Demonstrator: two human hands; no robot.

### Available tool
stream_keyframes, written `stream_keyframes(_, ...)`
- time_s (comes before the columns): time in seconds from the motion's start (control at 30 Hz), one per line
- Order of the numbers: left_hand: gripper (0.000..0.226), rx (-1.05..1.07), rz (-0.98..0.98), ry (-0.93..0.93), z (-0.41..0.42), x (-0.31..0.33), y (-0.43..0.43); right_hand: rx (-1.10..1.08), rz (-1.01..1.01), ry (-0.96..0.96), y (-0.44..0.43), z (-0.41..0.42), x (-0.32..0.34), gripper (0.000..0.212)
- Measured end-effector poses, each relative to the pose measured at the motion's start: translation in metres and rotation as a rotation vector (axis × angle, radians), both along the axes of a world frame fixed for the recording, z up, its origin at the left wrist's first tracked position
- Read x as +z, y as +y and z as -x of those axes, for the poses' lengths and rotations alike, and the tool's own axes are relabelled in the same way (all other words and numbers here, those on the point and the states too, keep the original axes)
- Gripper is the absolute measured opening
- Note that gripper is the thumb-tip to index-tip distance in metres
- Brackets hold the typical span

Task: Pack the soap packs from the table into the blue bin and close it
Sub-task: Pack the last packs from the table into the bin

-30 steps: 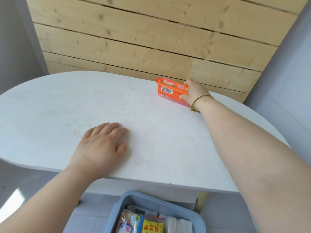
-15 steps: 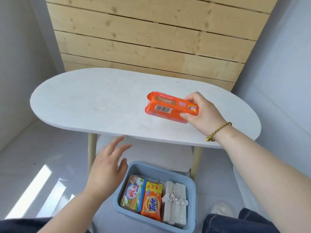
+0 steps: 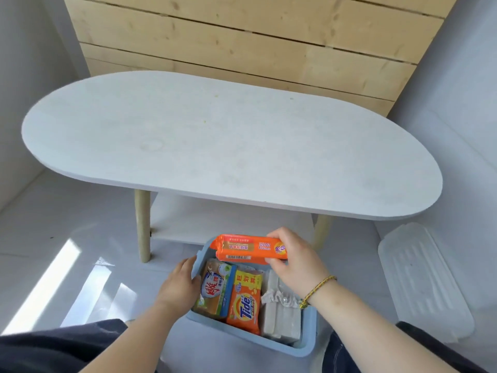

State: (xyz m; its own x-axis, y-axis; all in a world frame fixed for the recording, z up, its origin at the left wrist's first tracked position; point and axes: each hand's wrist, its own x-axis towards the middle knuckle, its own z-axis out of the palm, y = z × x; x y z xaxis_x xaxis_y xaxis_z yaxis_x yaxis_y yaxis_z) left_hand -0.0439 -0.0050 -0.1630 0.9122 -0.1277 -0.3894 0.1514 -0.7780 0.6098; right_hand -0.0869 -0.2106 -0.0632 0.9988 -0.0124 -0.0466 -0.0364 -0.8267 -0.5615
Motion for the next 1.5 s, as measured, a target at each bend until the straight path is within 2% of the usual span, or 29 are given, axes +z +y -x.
stream_keyframes(0.13,0.057,-0.04,-0.02,0.074,0.0,-0.023,-0.006,-0.068,0.074,0.172,-0.002,-0.023,-0.056,0.027)
stream_keyframes(0.23,0.066,-0.143,-0.106,0.099,0.01,-0.04,-0.007,-0.072,0.118,0.236,0.001,-0.038,-0.087,0.026)
stream_keyframes(0.4,0.073,-0.21,-0.198,0.084,0.013,-0.055,-0.005,-0.135,0.112,0.234,0.01,-0.052,-0.124,0.03)
stream_keyframes(0.63,0.074,-0.226,-0.219,0.065,0.011,-0.063,-0.003,-0.062,0.146,0.205,0.022,-0.052,-0.154,0.038)
stream_keyframes(0.8,0.073,-0.221,-0.205,0.059,0.012,-0.063,-0.003,0.073,0.468,0.289,0.019,-0.04,-0.167,0.054)
stream_keyframes(0.93,0.073,-0.231,-0.208,0.067,0.011,-0.064,-0.002,0.095,0.58,0.36,0.018,-0.038,-0.165,0.058)
stream_keyframes(1.1,0.072,-0.226,-0.219,0.049,0.014,-0.062,-0.003,0.103,0.474,0.341,0.011,-0.038,-0.148,0.054)
stream_keyframes(1.2,0.07,-0.201,-0.219,0.034,0.018,-0.054,-0.007,-0.016,0.398,0.254,-0.003,-0.022,-0.128,0.049)
stream_keyframes(1.27,0.068,-0.211,-0.288,-0.008,0.018,-0.049,-0.012,-0.103,0.396,0.218,-0.016,-0.009,-0.114,0.048)
stream_keyframes(1.4,0.066,-0.367,-0.308,-0.122,0.021,-0.026,-0.042,-0.269,0.434,0.16,-0.055,0.029,-0.07,0.046)
stream_keyframes(1.5,0.066,-0.538,-0.273,-0.218,0.031,-0.005,-0.082,-0.435,0.487,0.211,-0.1,0.062,-0.042,0.046)
